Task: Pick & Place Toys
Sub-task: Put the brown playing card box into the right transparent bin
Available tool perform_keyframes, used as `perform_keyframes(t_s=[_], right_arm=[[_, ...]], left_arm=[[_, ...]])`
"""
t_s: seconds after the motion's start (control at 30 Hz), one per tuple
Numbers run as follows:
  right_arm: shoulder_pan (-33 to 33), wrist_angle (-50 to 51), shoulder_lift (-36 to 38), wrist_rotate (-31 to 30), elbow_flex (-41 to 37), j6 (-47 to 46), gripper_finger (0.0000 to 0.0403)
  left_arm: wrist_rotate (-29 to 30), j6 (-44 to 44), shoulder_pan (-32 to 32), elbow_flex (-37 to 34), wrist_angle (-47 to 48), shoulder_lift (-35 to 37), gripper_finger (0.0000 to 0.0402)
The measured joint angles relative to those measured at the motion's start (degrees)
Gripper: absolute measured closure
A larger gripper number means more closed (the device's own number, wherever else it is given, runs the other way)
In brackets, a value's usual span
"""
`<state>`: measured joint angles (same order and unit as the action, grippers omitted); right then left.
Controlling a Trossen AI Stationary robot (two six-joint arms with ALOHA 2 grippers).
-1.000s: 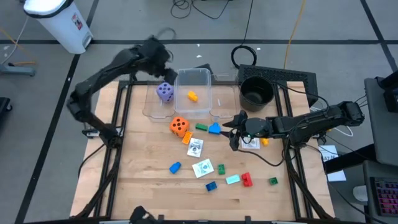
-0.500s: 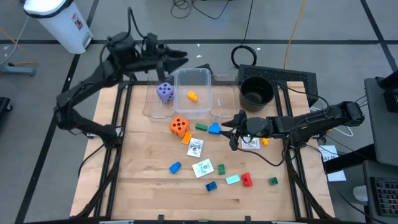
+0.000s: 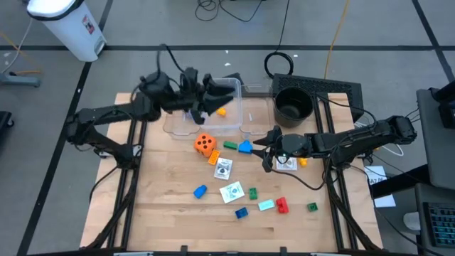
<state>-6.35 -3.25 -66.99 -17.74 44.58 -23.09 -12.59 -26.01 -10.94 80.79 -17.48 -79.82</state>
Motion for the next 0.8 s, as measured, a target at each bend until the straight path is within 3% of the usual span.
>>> perform_keyframes(t_s=[0.17,0.33,0.8], right_arm=[[0.0,0.0,0.01,0.0,0.0,0.0,0.0222],[0.0,0.0,0.01,0.0,0.0,0.0,0.0222],[0.0,0.0,-0.01,0.02,0.0,0.0,0.0222]], left_arm=[[1.71,-4.91,2.77,-6.95,-9.36,0.06,0.0192],[1.93,-7.84,5.99,-10.98,-12.3,0.06,0.0192],[5.17,-7.18,14.55,-11.69,-12.31,0.06,0.0192]])
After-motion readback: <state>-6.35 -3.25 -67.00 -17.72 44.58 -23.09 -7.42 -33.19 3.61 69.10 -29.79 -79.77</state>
